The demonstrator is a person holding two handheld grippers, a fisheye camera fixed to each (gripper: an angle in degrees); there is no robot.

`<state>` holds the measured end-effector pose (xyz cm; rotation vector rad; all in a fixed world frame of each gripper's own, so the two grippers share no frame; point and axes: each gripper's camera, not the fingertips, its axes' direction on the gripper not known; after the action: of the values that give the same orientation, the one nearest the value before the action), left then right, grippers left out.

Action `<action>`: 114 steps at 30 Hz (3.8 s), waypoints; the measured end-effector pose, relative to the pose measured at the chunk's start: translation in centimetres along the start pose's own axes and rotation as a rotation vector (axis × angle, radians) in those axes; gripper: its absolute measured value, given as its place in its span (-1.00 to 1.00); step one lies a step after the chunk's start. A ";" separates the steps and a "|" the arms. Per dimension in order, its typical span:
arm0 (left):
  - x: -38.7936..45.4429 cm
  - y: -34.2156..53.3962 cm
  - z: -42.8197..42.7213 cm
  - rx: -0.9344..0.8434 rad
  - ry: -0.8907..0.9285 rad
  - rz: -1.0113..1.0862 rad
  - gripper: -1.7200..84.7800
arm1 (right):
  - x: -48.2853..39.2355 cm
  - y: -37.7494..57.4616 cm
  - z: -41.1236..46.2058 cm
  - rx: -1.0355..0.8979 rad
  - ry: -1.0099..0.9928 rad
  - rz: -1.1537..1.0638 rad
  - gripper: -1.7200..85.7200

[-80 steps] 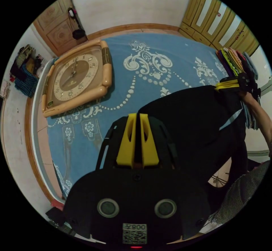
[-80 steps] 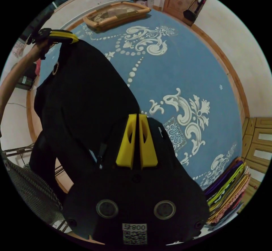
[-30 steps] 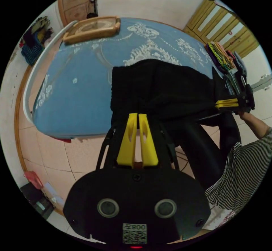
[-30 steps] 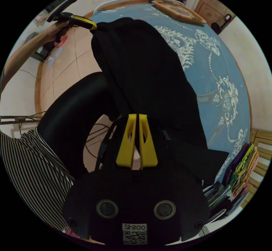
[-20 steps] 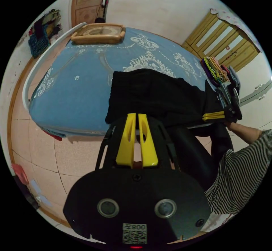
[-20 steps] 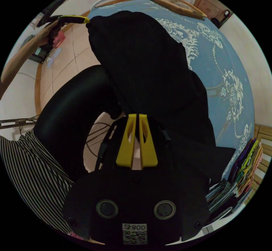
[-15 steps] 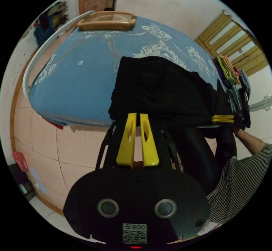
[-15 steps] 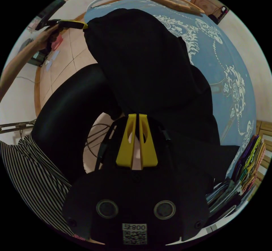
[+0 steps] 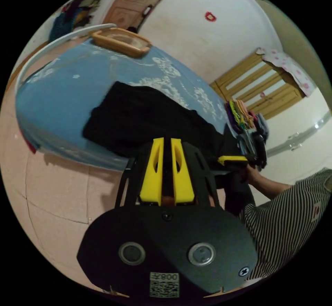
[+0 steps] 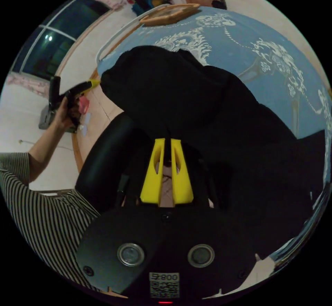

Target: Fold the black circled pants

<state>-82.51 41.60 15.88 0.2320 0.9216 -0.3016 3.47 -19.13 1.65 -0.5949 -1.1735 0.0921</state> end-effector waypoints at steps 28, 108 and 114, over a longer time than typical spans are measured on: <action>27.4 -4.8 51.2 -0.542 0.122 0.539 -0.80 | 40.9 11.6 -31.5 0.086 0.367 0.729 -0.76; 76.3 -8.6 116.9 -0.704 0.119 0.848 -0.78 | 61.7 121.7 -39.8 0.731 -0.199 1.082 -0.94; 79.0 -9.9 121.7 -0.752 0.007 0.852 -0.80 | 62.8 122.9 -38.6 0.731 -0.212 1.062 -0.94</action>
<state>49.41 -19.29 22.47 -0.0847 0.8084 0.8259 91.64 92.62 -14.93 -0.4905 -0.8188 1.4493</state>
